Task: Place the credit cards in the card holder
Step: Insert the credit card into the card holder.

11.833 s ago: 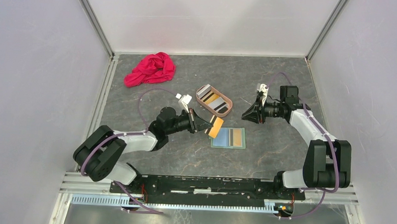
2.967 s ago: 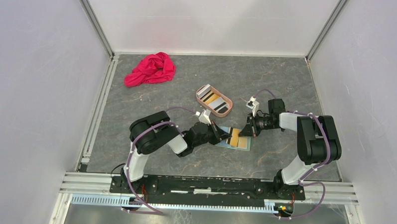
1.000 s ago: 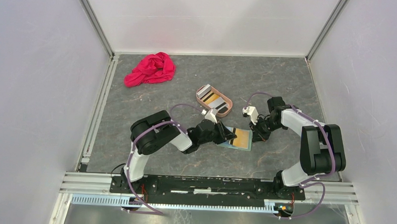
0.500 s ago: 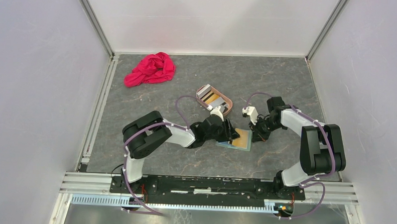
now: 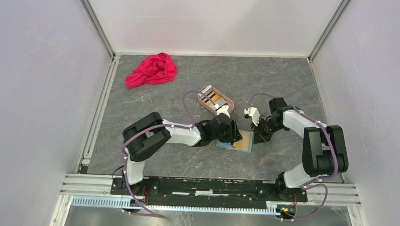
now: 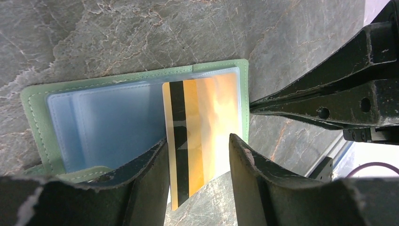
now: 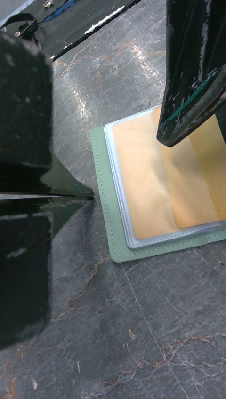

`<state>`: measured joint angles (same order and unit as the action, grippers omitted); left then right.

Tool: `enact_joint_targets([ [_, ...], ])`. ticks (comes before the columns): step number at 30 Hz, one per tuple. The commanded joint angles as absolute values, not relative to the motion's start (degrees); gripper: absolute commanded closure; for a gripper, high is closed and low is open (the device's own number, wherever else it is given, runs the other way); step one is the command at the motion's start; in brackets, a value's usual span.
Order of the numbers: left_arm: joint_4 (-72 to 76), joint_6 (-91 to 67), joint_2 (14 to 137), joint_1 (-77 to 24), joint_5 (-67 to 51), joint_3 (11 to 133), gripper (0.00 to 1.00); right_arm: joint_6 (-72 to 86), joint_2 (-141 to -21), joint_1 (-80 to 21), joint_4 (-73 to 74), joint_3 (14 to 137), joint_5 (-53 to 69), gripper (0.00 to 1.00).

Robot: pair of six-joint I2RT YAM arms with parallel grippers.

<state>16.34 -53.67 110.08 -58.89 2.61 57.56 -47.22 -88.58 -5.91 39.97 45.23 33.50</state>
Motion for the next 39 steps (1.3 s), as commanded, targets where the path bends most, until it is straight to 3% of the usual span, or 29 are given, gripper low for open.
enact_joint_targets([
  [1, 7.6, -49.1, 111.1, -59.9, 6.2, 60.5, 0.45, -47.5, -89.8, -6.4, 40.2, 45.6, 35.1, 1.00],
  [13, 5.1, -48.9, 112.8, -62.2, 7.9, 63.9, 0.41, -47.9, -90.8, -7.0, 41.0, 45.9, 36.4, 1.00],
  [20, 3.2, -45.9, 110.3, -62.2, 11.0, 64.0, 0.33, -47.9, -90.8, -7.1, 40.9, 46.0, 36.1, 1.00],
  [39, 21.1, -48.2, 109.7, -61.6, 1.6, 56.2, 0.22, -46.8, -90.9, -6.1, 40.6, 46.1, 37.8, 1.00],
])
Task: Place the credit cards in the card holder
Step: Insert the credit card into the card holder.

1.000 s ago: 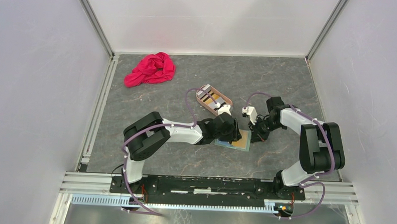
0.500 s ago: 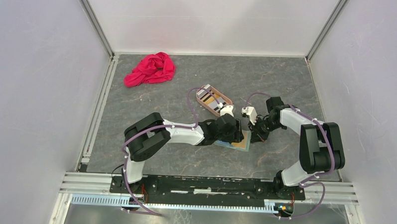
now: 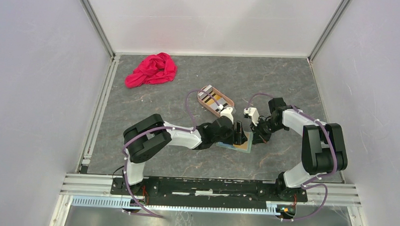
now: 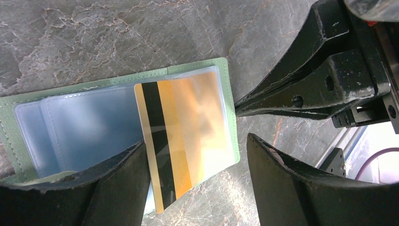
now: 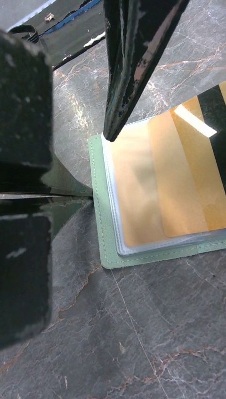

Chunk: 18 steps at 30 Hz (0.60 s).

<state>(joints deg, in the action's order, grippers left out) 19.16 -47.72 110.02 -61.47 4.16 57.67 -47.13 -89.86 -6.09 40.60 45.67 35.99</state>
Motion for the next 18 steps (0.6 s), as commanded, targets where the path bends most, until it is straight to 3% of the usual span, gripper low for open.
enact_joint_targets([
  [1, 20.6, -48.5, 109.7, -61.5, 1.6, 56.4, 0.22, -46.8, -90.9, -6.1, 40.5, 46.1, 37.8, 1.00],
  [18, 13.8, -49.6, 109.9, -62.2, 4.5, 59.1, 0.16, -46.8, -91.4, -5.8, 40.5, 46.1, 38.0, 1.00],
])
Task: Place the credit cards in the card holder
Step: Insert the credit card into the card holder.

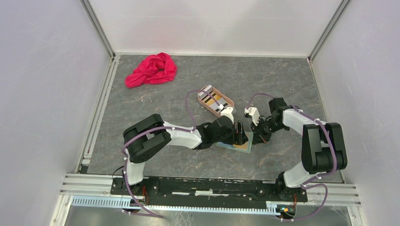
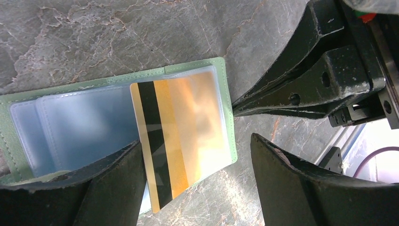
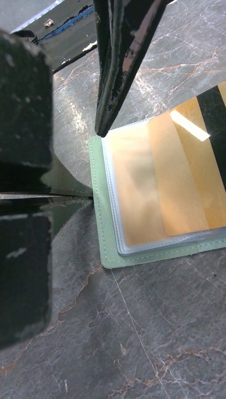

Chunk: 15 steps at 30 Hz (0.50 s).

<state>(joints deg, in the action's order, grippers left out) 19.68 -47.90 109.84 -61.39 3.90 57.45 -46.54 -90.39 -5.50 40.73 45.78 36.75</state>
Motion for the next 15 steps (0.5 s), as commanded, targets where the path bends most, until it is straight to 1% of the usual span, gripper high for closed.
enact_joint_targets([
  [1, 12.4, -49.6, 109.8, -62.3, 5.6, 59.3, 0.16, -46.8, -91.5, -5.8, 40.5, 46.1, 38.0, 1.00],
  [6, 8.3, -48.6, 108.0, -62.3, 10.6, 59.2, 0.16, -46.8, -91.5, -5.7, 40.6, 46.2, 38.2, 1.00],
  [10, 6.2, -47.0, 108.2, -62.4, 11.4, 61.1, 0.16, -46.8, -91.6, -5.8, 40.6, 46.2, 38.1, 1.00],
  [15, 8.1, -46.1, 108.6, -64.1, 12.3, 62.0, 0.16, -46.4, -91.4, -5.7, 40.3, 46.2, 39.3, 1.00],
])
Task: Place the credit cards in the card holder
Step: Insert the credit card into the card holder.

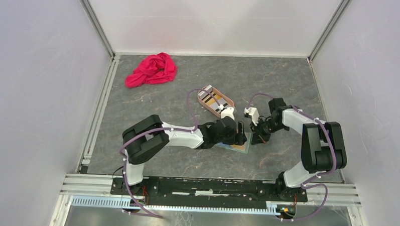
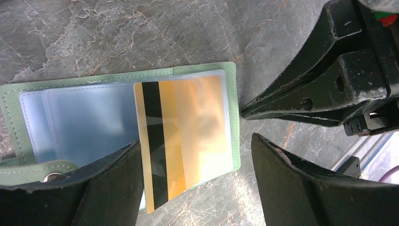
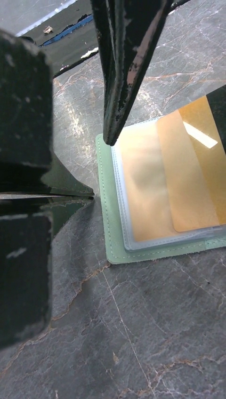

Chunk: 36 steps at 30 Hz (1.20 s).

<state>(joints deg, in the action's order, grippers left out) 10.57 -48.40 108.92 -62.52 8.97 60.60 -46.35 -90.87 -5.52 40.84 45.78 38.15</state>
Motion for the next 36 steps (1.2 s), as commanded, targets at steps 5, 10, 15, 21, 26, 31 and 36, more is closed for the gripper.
enact_joint_targets([
  [5, 5.7, -43.5, 109.4, -66.3, 16.7, 64.5, 0.15, -45.6, -91.6, -5.5, 40.1, 46.1, 41.4, 1.00],
  [10, -1.1, -39.6, 110.3, -67.2, 20.9, 68.0, 0.15, -45.7, -92.9, -5.2, 41.1, 46.4, 44.7, 1.00],
  [15, -1.1, -37.7, 110.2, -67.3, 19.8, 67.7, 0.00, -45.8, -93.3, -4.8, 41.2, 46.5, 45.1, 1.00],
  [21, -2.9, -38.2, 110.8, -67.3, 19.4, 69.2, 0.00, -45.8, -93.5, -4.3, 41.2, 46.4, 45.4, 1.00],
  [26, -5.3, -38.4, 109.8, -67.4, 21.1, 70.3, 0.00, -45.8, -93.5, -4.3, 41.3, 46.4, 45.4, 1.00],
  [31, -7.3, -37.7, 110.2, -67.5, 20.7, 71.7, 0.00, -45.9, -93.6, -4.3, 41.4, 46.4, 45.4, 1.00],
  [36, -5.7, -37.9, 110.6, -67.6, 18.6, 71.4, 0.00, -46.0, -93.7, -4.2, 41.5, 46.5, 45.4, 1.00],
])
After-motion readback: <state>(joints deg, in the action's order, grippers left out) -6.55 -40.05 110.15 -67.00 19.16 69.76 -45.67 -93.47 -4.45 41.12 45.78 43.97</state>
